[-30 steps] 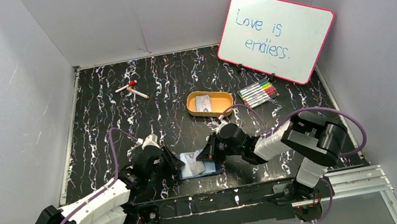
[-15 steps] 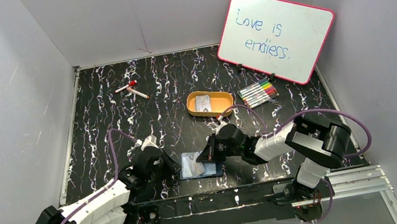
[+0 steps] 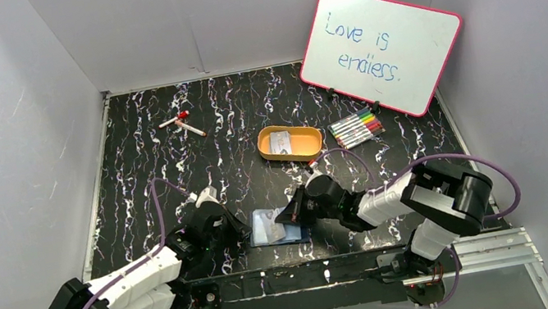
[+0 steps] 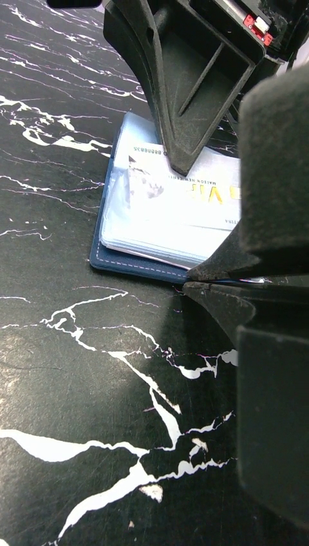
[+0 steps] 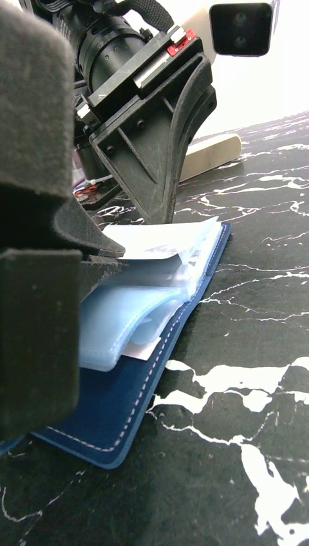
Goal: Put the credit cards into the card holder
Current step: Turn over the card slot in the card holder.
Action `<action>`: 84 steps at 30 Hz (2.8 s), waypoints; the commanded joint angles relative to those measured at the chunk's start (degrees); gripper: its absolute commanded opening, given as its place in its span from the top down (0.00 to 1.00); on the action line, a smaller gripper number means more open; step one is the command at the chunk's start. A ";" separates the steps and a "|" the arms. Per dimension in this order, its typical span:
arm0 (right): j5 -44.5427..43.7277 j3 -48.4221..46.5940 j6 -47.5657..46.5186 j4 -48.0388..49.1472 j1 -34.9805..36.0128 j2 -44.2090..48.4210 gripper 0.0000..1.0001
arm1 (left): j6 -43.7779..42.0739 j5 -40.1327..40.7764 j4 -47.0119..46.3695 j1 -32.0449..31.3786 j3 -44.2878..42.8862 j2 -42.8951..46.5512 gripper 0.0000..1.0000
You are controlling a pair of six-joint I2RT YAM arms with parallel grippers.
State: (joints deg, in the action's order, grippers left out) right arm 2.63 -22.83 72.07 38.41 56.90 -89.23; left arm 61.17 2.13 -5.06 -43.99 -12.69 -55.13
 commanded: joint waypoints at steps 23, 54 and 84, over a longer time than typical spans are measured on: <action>-6.31 0.99 4.03 2.17 2.33 -1.56 1.00 | 2.27 -1.71 -1.80 -0.17 2.32 1.34 1.00; -0.32 -9.93 -5.68 -14.93 3.25 -1.14 0.49 | 2.50 -2.13 -3.94 -0.14 2.36 1.32 1.00; -6.46 -24.82 -13.75 -37.87 6.55 -3.92 0.46 | 3.27 -0.84 -3.63 -0.17 3.90 6.34 1.00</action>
State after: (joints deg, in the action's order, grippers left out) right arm -2.50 -44.60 59.90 5.28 62.52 -93.14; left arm 63.70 1.67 -7.99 -43.68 -8.93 -50.46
